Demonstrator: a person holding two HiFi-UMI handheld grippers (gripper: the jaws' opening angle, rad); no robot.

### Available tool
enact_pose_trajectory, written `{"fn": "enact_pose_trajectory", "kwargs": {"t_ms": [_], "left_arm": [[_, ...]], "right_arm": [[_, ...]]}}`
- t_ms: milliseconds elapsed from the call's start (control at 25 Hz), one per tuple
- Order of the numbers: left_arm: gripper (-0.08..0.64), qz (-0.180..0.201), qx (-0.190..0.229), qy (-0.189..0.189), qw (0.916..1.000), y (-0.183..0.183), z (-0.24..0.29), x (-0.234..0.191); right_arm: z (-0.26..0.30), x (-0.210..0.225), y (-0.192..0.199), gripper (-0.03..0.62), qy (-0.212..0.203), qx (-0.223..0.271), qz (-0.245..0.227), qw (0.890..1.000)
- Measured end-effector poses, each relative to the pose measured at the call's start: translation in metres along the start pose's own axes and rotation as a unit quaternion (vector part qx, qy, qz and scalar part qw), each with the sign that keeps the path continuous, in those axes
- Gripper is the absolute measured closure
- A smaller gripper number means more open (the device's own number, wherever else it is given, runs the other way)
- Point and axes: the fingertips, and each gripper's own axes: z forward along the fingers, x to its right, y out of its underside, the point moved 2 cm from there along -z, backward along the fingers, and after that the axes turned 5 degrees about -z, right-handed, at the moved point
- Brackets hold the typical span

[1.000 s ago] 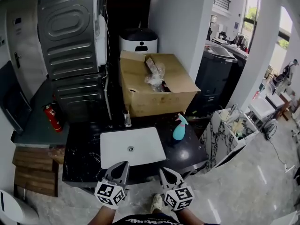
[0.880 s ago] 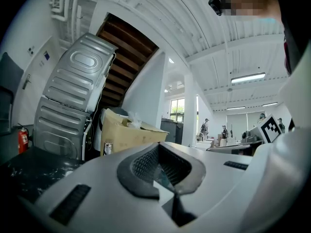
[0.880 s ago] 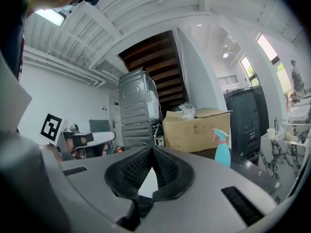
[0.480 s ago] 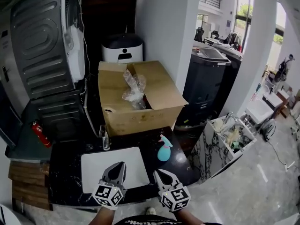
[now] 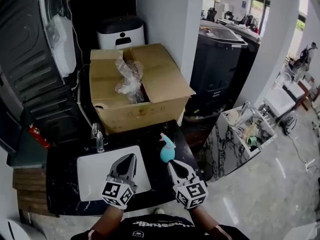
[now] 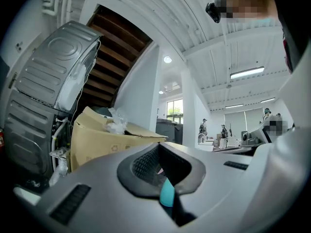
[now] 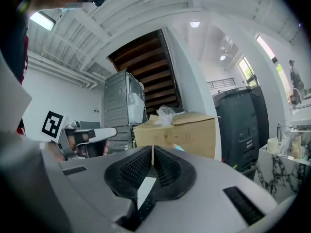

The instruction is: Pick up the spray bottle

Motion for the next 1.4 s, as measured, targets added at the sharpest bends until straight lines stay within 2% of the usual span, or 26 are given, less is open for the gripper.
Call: {"fn": "enact_pose_trajectory", "kwargs": {"t_ms": [80,240,440,680,1200,1400], "left_arm": [[0.545,-0.005,-0.005,0.003,1.0000,0.007,0.011,0.001],[0.545,-0.012,-0.015,0.000,0.9998,0.018,0.021,-0.003],[0.545,-0.018,-0.026,-0.016,0.9994,0.032,0.026,-0.012],[0.545,-0.008,-0.031,-0.025,0.9992,0.036,0.037,-0.023],[0.545,-0.003,-0.042,-0.038,0.9984,0.041,0.055,-0.036],[0.545,0.000,-0.044,-0.039,0.9983,0.041,0.054,-0.036]], "right_arm": [[0.005,0.008,0.003,0.550,-0.004,-0.002,-0.005,1.000],[0.020,0.020,0.009,0.417,-0.016,-0.008,-0.014,1.000],[0.048,0.047,0.027,0.376,-0.024,-0.020,-0.027,0.999],[0.077,0.076,0.037,0.359,-0.009,-0.030,-0.049,0.998],[0.118,0.082,0.062,0.364,-0.037,-0.049,-0.034,0.998],[0.122,0.082,0.061,0.423,-0.036,-0.043,-0.040,0.998]]}}
